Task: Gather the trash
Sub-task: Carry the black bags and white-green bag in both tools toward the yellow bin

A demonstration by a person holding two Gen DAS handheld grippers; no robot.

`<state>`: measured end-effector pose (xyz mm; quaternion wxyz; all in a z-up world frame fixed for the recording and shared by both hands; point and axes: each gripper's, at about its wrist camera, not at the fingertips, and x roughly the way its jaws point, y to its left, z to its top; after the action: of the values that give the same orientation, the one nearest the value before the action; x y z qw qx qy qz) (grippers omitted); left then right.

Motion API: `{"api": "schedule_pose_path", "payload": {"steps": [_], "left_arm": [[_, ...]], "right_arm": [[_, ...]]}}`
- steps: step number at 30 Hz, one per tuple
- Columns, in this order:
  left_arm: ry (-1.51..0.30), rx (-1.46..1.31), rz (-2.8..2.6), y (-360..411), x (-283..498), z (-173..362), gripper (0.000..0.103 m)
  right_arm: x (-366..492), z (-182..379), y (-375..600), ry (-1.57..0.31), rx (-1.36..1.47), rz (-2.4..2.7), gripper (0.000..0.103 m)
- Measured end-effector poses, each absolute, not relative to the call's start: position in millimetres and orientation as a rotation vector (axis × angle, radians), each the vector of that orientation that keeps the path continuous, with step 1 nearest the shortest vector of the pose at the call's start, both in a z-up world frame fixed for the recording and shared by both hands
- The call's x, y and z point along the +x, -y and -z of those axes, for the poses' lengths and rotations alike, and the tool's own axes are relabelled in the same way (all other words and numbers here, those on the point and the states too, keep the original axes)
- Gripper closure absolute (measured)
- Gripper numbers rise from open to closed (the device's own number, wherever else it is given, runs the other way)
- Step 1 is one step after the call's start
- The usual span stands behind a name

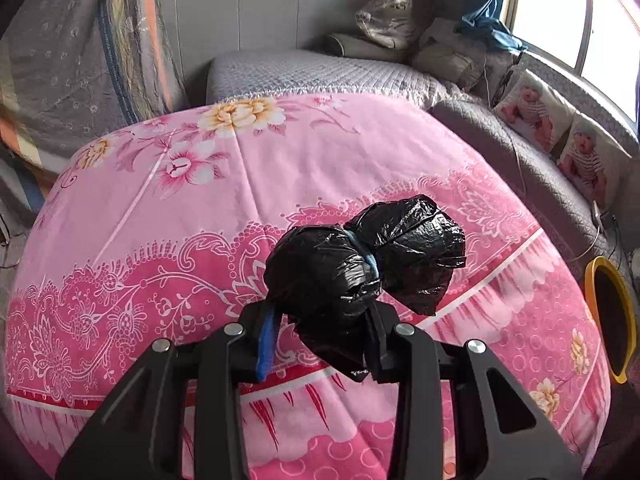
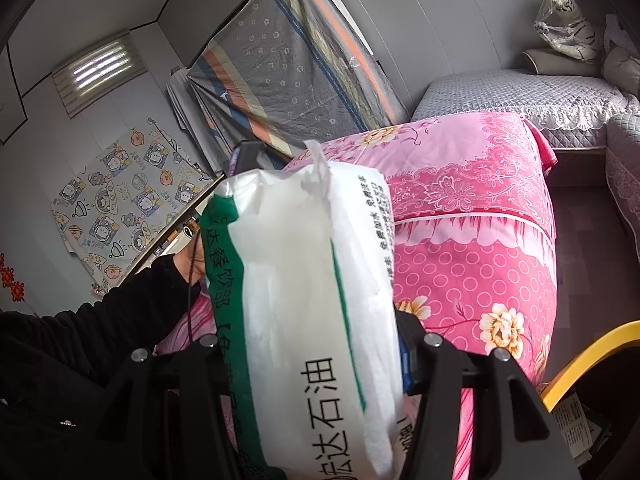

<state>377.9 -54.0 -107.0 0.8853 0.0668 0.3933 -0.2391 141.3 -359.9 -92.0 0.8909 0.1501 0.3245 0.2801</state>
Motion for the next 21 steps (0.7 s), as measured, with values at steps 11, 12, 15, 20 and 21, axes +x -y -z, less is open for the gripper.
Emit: {"api": "schedule_pose_path", "payload": {"steps": [11, 12, 15, 20, 21], "left_arm": [[-0.605, 0.101, 0.478, 33, 264, 24, 0.07], [-0.598, 0.104, 0.48, 34, 254, 20, 0.07], [-0.582, 0.1, 0.503, 44, 228, 11, 0.07], [-0.535, 0.098, 0.577, 66, 190, -3, 0.07], [-0.528, 0.097, 0.589, 71, 186, -4, 0.07]], "right_arm": [[128, 90, 360, -0.637, 0.385, -0.587, 0.052], [126, 90, 360, -0.636, 0.39, -0.585, 0.052], [121, 88, 361, -0.624, 0.402, -0.577, 0.052], [106, 78, 371, -0.586, 0.412, -0.542, 0.052], [103, 76, 374, -0.579, 0.413, -0.532, 0.052]]}}
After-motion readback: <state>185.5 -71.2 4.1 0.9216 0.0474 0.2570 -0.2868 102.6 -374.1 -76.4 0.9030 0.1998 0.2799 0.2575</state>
